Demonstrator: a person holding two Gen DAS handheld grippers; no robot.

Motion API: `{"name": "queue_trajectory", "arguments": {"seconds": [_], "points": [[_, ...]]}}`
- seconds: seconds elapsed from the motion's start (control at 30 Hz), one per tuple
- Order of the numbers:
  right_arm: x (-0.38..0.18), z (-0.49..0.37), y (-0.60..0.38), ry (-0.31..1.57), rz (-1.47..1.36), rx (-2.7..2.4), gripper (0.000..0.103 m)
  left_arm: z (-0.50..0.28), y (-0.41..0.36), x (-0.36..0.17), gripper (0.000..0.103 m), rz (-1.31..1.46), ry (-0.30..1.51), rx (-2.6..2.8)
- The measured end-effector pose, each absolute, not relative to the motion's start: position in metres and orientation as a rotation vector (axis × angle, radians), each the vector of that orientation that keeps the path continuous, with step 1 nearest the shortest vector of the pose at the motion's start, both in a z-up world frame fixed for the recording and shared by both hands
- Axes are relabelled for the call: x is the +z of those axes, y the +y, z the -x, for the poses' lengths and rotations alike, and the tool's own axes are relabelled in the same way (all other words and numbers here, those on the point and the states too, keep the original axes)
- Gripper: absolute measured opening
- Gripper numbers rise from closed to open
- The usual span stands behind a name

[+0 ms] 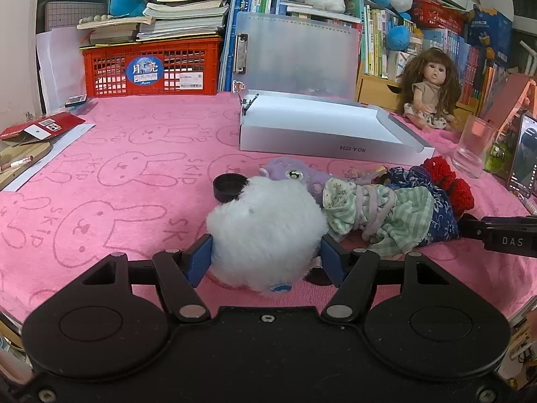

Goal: Organize objects
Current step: 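Grasp the white fluffy plush ball with the left gripper while the right gripper grasps the black lid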

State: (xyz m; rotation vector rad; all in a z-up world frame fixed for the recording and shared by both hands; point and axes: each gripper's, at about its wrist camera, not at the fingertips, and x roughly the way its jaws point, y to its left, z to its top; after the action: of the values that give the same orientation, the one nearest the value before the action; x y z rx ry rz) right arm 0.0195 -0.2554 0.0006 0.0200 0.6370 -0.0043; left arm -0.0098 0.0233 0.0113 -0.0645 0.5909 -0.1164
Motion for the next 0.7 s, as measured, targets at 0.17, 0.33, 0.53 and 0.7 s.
{"name": "queue_trajectory", "arguments": {"seconds": [0.17,0.33,0.53,0.7], "points": [[0.0014,-0.0181,-0.2549,0.635,-0.020,-0.009,0.038,0.0090,0.0231,0.0119,0.066,0.068,0.591,-0.118],[0.0022,-0.0176,-0.2546,0.633,-0.024,-0.008,0.037,0.0072,0.0250,0.0123,0.065,0.082,0.588,-0.122],[0.0052,-0.0149,-0.2533,0.617,-0.016,-0.003,0.037,0.0089,0.0262,0.0126,0.065,0.084,0.575,-0.126],[0.0063,-0.0142,-0.2522,0.613,-0.014,0.001,0.037,0.0064,0.0234,0.0097,0.069,0.071,0.570,-0.122]]}}
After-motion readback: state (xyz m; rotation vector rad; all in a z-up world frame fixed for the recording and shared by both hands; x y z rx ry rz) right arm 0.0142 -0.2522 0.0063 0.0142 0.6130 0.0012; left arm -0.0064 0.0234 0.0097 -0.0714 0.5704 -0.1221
